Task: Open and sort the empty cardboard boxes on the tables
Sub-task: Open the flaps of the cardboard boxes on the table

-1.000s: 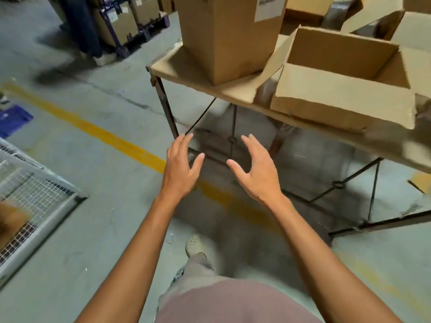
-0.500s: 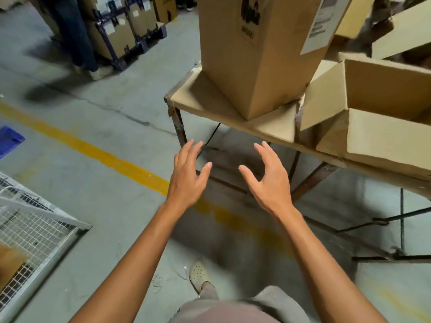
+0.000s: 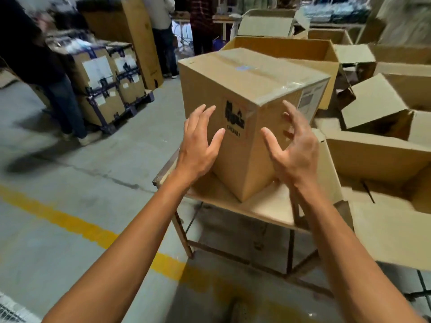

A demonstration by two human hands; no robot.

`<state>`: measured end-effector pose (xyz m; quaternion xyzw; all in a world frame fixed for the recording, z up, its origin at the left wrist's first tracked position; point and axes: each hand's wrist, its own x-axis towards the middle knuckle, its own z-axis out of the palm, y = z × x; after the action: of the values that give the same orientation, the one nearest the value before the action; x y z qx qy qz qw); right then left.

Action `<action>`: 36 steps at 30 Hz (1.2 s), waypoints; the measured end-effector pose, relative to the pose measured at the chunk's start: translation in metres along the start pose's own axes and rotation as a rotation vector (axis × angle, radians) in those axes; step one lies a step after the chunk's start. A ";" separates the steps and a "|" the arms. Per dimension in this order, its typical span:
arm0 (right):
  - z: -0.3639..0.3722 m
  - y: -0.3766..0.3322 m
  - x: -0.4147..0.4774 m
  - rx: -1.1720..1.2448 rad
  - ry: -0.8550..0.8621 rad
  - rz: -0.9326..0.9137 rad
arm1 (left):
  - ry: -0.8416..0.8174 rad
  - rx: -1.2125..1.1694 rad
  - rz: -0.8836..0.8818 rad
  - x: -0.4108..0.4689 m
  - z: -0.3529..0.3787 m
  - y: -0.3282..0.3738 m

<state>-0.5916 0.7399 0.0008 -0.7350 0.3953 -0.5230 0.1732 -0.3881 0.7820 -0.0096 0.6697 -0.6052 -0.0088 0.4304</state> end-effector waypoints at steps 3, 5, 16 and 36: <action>-0.007 0.000 0.057 0.028 0.142 -0.131 | 0.061 -0.069 -0.068 0.059 -0.001 0.012; -0.011 0.002 0.098 -0.036 0.142 -0.165 | 0.055 -0.122 -0.195 0.097 -0.002 0.019; 0.005 0.080 0.261 -0.706 -0.568 0.441 | -0.011 -0.690 -0.714 0.158 0.051 0.005; 0.015 0.020 0.184 -0.198 -0.379 0.691 | -0.549 -1.028 -0.752 0.219 -0.028 -0.074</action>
<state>-0.5601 0.5844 0.0976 -0.6553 0.6288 -0.2484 0.3369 -0.2552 0.6110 0.0759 0.5184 -0.3382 -0.6122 0.4920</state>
